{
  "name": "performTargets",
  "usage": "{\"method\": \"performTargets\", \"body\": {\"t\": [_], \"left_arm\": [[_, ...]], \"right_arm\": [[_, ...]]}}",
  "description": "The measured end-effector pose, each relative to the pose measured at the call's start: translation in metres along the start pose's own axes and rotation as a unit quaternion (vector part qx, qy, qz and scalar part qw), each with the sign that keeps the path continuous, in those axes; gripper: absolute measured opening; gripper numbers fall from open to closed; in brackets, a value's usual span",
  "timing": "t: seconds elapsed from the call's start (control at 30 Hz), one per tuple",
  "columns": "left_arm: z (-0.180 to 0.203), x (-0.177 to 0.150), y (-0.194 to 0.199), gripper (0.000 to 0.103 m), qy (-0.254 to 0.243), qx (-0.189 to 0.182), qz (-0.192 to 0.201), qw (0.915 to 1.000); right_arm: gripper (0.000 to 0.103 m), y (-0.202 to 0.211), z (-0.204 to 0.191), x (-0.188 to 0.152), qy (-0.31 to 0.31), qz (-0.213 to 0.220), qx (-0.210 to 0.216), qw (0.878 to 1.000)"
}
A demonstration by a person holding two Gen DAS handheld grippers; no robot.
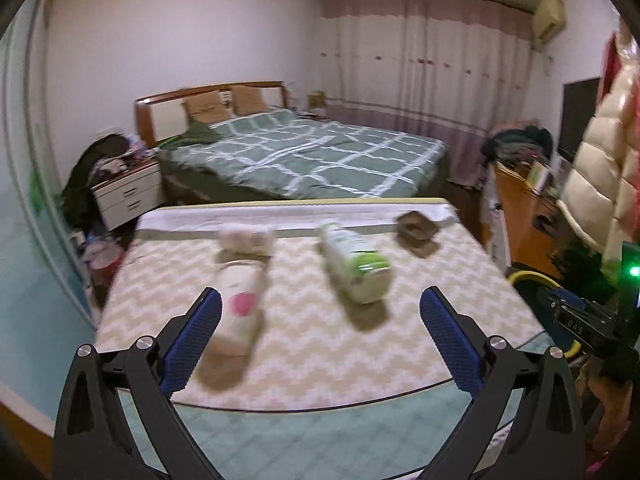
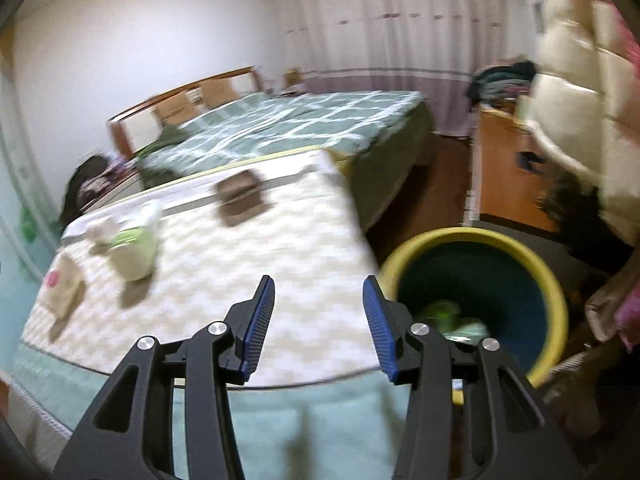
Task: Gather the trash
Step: 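Move the right gripper to the green-labelled coconut water bottle, then grasp the coconut water bottle with the right gripper and lift it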
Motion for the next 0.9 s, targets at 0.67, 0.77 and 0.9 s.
{"method": "performTargets", "body": {"t": [0.67,0.77,0.9], "left_arm": [[-0.079,-0.023,-0.005,0.098,0.061,0.007,-0.006,0.9981],[-0.081,-0.025,-0.007,0.098,0.062,0.004,-0.008,0.998],[-0.08,-0.026,-0.011,0.098,0.061,0.003,-0.014,0.9981]], "right_arm": [[0.06,-0.087,-0.2,0.047,0.14,-0.075,0.08,0.984],[0.06,-0.102,-0.202,0.047,0.137,-0.09,0.073,0.984],[0.06,-0.114,-0.202,0.046,0.129,-0.101,0.074,0.984]]}}
Point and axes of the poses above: each gripper's, at about its wrist camera, not at the fingertips, and y roughly against the way its jaws point, z to its right, x to its top, the point moved 5 cm from there along -y, roughly the way its jaws point, and after that the axes turned 13 degrees about -z, right-handed, at the moved point
